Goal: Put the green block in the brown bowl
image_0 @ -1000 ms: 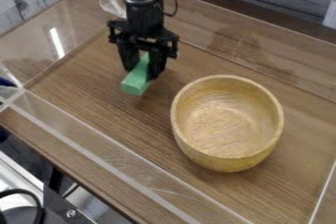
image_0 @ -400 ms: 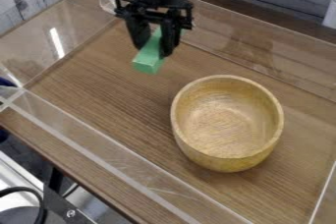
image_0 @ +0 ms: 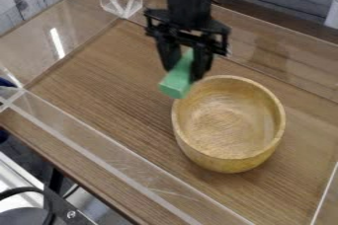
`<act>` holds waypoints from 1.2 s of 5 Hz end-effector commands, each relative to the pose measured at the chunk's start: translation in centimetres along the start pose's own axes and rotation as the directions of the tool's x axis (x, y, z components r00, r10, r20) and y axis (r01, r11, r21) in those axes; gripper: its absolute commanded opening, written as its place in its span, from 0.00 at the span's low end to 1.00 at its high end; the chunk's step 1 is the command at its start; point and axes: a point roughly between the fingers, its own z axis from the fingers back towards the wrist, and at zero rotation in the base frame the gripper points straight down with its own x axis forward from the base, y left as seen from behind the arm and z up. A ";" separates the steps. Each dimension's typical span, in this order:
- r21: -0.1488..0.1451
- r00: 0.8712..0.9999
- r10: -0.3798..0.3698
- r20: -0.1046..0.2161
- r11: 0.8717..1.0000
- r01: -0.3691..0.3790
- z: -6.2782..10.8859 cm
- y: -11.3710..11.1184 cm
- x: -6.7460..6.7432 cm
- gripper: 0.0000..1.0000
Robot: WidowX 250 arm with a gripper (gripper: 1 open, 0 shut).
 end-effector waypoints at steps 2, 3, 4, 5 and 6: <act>-0.003 0.999 -0.040 0.036 0.999 0.040 0.1 -2.6 0.3 0.00; -0.005 0.998 -0.055 0.026 0.998 0.056 -0.6 -3.3 0.2 0.00; -0.005 0.997 -0.072 0.015 0.997 0.072 -1.4 -4.0 0.2 0.00; -0.004 0.996 -0.085 0.002 0.996 0.085 -2.2 -4.6 0.1 0.00; -0.003 0.996 -0.089 -0.010 0.996 0.089 -2.8 -4.7 0.1 0.00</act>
